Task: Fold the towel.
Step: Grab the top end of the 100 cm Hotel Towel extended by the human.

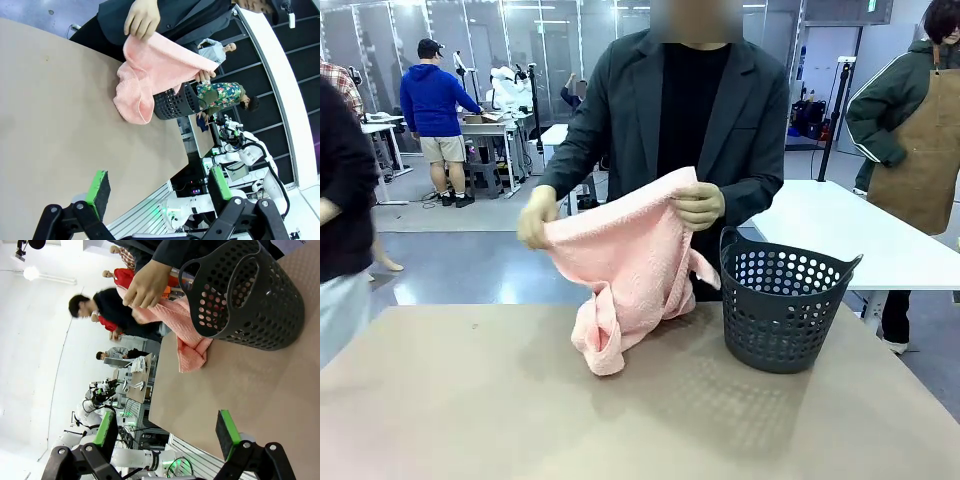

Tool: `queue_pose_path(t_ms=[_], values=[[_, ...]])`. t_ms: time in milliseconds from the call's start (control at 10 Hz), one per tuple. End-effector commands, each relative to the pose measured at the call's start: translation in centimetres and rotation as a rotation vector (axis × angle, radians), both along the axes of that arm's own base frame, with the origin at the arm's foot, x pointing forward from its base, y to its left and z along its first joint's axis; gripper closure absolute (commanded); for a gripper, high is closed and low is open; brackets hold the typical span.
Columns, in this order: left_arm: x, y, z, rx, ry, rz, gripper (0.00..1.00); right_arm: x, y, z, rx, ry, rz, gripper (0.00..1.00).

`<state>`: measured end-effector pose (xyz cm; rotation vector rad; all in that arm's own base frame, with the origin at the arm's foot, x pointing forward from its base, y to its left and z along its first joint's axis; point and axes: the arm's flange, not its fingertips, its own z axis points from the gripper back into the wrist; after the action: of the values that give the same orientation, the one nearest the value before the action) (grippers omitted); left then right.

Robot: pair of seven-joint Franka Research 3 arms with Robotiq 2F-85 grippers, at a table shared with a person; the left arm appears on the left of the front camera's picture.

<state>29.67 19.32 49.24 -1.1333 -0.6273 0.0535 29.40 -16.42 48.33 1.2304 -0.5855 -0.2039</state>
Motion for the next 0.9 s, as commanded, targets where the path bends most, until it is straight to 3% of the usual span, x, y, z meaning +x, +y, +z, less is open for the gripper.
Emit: queue_pose_path(t_ms=[0, 800], values=[[0.18, 0.08, 0.12, -0.017, -0.012, -0.004, 0.0, 0.16, -0.02, 0.06, 0.006, -0.014, -0.003, 0.0], [0.18, 0.08, 0.12, -0.017, -0.012, -0.004, 0.0, 0.16, -0.02, 0.06, 0.006, -0.014, -0.003, 0.0]])
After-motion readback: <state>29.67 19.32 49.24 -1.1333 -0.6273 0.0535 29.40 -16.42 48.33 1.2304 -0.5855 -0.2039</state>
